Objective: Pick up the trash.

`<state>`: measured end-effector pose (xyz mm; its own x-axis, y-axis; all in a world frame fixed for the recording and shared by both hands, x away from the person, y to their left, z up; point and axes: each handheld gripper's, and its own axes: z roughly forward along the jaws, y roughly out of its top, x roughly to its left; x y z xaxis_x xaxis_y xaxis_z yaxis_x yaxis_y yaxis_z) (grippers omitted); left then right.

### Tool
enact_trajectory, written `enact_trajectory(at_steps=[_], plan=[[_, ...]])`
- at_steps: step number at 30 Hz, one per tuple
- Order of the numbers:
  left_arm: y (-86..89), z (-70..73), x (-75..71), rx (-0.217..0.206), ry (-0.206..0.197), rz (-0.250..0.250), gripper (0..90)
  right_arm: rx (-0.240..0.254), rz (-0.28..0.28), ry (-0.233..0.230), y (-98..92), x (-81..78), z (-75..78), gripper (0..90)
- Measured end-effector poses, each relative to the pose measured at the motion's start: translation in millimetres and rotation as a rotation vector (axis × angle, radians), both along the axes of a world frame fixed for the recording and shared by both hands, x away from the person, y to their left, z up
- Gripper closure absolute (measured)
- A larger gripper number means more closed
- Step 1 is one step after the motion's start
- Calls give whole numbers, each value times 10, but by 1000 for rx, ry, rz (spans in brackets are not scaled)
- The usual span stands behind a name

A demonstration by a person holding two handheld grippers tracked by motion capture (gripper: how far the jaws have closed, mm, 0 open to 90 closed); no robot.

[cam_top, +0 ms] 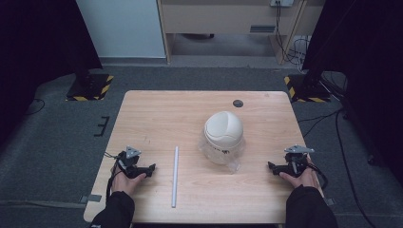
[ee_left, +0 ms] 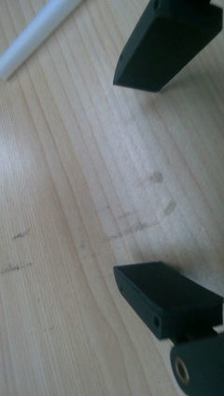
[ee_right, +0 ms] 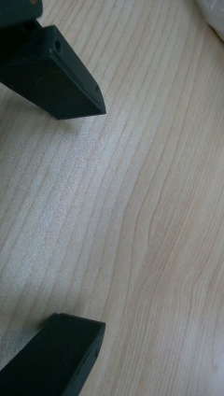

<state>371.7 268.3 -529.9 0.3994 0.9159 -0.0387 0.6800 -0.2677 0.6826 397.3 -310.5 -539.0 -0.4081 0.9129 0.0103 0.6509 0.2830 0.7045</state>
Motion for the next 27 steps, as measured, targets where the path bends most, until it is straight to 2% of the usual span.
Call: enact_trajectory(at_steps=[1,5,6,8,9,10,14,16,17,19,20,22,24,25,27], plan=[[-13,42,-7,-14,9,-17,125,2,-1,0,-1,-2,1,7],[-53,147,-43,-44,-36,-61,126,1,-7,-1,1,-11,0,7],[-53,147,-43,-44,-36,-61,127,1,-7,-1,1,-11,0,7],[-71,223,-69,-60,-78,-84,126,-1,-7,-1,0,-16,1,8],[-71,223,-69,-60,-78,-84,126,-1,-7,-1,0,-16,1,8],[-73,271,-86,-70,-106,-88,126,0,-7,-1,0,-16,0,7],[-77,369,-107,-66,-162,-99,121,0,-8,0,1,-17,1,7],[-77,395,-110,-68,-172,-104,121,-1,-7,1,1,-17,2,7],[-82,440,-119,-87,-193,-110,120,-2,-7,1,1,-17,2,7],[-83,460,-124,-94,-199,-114,116,-2,-7,1,1,-17,1,7],[-87,490,-129,-114,-216,-120,108,-2,-7,1,1,-17,1,7],[-92,523,-136,-125,-228,-130,111,-2,-7,1,1,-17,1,7],[-95,541,-138,-126,-235,-139,112,-1,-7,1,1,-17,1,7],[-109,582,-147,-130,-254,-150,111,-2,-7,0,1,-17,1,7],[-118,603,-151,-135,-266,-157,111,-2,-7,1,1,-17,2,7]])
